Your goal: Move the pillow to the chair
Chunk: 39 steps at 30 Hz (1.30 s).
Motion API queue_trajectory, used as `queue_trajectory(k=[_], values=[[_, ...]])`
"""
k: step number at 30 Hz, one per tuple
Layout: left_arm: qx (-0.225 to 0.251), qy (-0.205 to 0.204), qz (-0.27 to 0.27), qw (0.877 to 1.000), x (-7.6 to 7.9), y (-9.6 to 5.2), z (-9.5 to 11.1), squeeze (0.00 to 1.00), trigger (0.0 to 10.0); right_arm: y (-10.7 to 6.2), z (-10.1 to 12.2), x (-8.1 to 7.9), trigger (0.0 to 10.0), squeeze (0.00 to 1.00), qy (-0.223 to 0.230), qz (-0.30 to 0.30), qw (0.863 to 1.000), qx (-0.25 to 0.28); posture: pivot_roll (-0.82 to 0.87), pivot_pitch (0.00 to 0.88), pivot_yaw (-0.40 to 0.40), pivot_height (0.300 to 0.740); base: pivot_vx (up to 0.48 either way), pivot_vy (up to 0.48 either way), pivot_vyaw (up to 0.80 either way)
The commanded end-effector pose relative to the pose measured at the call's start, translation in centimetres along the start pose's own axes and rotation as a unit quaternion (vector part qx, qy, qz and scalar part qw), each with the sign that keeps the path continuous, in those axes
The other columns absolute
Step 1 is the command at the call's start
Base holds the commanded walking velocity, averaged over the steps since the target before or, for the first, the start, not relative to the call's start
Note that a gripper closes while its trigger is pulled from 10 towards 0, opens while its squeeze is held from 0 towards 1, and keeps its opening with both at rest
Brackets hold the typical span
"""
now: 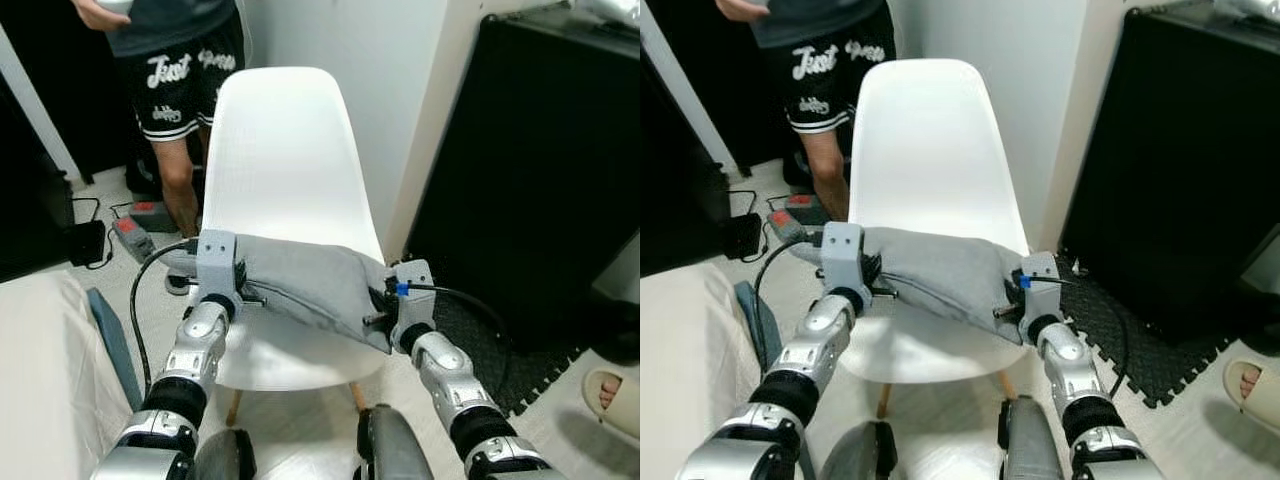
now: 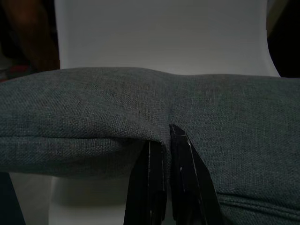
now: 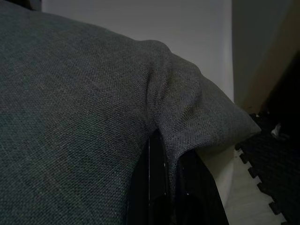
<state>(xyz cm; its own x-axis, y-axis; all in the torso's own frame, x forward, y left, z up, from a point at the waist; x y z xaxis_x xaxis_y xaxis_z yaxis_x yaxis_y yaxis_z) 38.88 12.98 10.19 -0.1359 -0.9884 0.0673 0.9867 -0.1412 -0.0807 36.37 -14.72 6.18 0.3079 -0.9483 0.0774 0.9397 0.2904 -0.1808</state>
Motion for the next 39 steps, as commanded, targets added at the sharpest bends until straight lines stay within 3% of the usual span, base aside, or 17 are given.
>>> queue_trajectory(k=[1, 13, 17, 22, 27, 36, 37, 38, 39], values=[[0.02, 0.016, -0.012, 1.0, 0.6, 0.4, 1.1, 0.0, 10.0, 0.2, 0.8, -0.1, 10.0, 0.0, 0.001, 0.001, 1.0, 0.018, -0.07, 0.134, 0.033, 0.611, 0.0, 0.0, 0.0], [0.011, 0.034, 0.001, 0.999, 0.2, 0.9, 1.6, 0.0, 10.0, 0.7, 1.2, -0.3, 10.0, 0.0, 0.021, 0.01, 1.0, 0.02, -0.03, 0.175, 0.043, 0.596, 0.0, 0.0, 0.0], [0.007, 0.064, 0.011, 0.998, -0.3, 1.3, 2.0, 0.0, 10.0, 1.2, 1.2, -0.5, 10.0, 0.0, 0.008, 0.021, 1.0, 0.006, -0.01, 0.207, 0.049, 0.596, 0.0, 0.0, 0.0], [0.008, 0.067, 0.018, 0.998, -0.5, 2.1, 3.1, 0.0, 10.0, 1.7, 1.6, -0.7, 10.0, 0.0, -0.034, 0.029, 0.999, -0.005, 0.0, 0.239, 0.053, 0.596, 0.0, 0.0, 0.0], [0.006, 0.078, 0.04, 0.996, -1.1, 2.6, 4.0, 0.0, 10.0, 2.2, 2.1, -0.3, 10.0, 0.0, -0.048, 0.016, 0.999, -0.018, 0.0, 0.265, 0.057, 0.596, 0.0, 0.0, 0.0], [0.01, 0.076, 0.058, 0.995, -1.9, 3.1, 5.3, 0.0, 10.0, 2.8, 2.7, -0.3, 10.0, 0.0, -0.013, -0.001, 1.0, -0.017, 0.0, 0.284, 0.05, 0.596, 0.0, 0.0, 0.0], [0.015, 0.072, 0.054, 0.996, -1.8, 3.2, 5.5, 0.0, 10.0, 2.7, 2.6, -0.4, 10.0, 0.25, -0.008, 0.003, 1.0, -0.015, 0.0, 0.284, 0.05, 0.596, 0.0, 0.0, 0.0], [0.019, 0.066, 0.046, 0.997, -1.7, 3.2, 5.6, 1.0, 10.0, 2.7, 2.5, -0.6, 10.0, 1.0, -0.002, 0.008, 1.0, -0.013, 0.0, 0.284, 0.05, 0.596, 0.0, 0.0, 0.0], [0.019, 0.066, 0.046, 0.997, -1.7, 3.2, 5.6, 1.0, 10.0, 2.7, 2.5, -0.6, 10.0, 1.0, -0.002, 0.008, 1.0, -0.013, 0.0, 0.284, 0.05, 0.596, 0.0, 0.0, 0.0]])
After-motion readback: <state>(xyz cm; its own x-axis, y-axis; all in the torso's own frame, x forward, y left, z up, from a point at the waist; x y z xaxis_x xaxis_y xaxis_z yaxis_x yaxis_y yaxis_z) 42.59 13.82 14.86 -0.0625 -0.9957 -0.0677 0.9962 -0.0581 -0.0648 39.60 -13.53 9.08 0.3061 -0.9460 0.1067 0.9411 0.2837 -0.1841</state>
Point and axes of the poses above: a point about 5 cm out from each wrist's last joint towards the gripper, its own y axis pointing out of the wrist towards the gripper, its own z axis along the axis of the wrist's last joint, x = y × z, the point moved 3 cm from there along y, pointing out of the wrist towards the gripper, and after that the axes turned 3 degrees about -y, right-handed, at the moved point
